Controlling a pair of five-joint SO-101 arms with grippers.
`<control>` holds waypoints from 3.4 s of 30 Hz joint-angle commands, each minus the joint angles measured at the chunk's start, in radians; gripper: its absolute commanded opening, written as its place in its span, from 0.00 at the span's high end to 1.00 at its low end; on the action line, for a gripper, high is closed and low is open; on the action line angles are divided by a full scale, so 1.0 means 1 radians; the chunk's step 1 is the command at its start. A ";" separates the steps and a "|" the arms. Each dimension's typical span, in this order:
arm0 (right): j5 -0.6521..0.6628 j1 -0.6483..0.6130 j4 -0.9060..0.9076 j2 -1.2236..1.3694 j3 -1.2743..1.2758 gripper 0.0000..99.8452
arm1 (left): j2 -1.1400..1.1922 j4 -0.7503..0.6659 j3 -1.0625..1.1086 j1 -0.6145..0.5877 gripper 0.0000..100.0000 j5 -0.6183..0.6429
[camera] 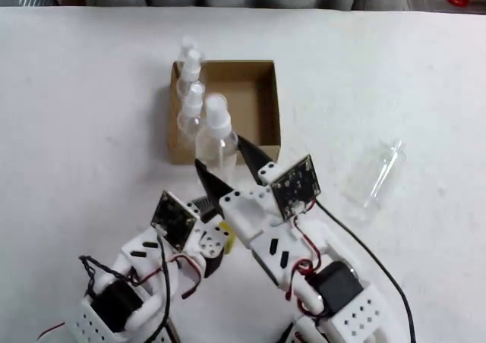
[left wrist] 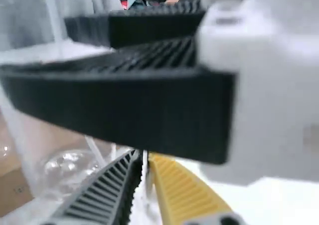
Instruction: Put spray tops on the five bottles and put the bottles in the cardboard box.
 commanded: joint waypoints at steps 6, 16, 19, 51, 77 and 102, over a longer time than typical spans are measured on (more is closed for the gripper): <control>0.011 -0.005 0.125 -0.136 -0.018 0.99 | -0.004 -0.055 0.008 -0.021 0.98 -0.009; 0.055 0.070 0.079 -0.125 -0.018 0.99 | -0.004 0.006 0.009 -0.091 0.98 -0.009; 0.063 0.160 0.018 -0.122 -0.018 0.99 | -0.004 0.049 0.009 -0.185 0.98 -0.009; 0.061 0.377 -0.596 0.845 -0.287 0.99 | 0.001 0.184 0.112 -0.768 0.98 -0.233; 0.068 0.414 -0.765 1.477 -0.712 0.99 | 0.001 0.187 0.112 -0.766 0.98 -0.236; 0.121 0.466 -0.769 1.821 -0.945 0.98 | 0.001 0.181 0.112 -0.766 0.98 -0.236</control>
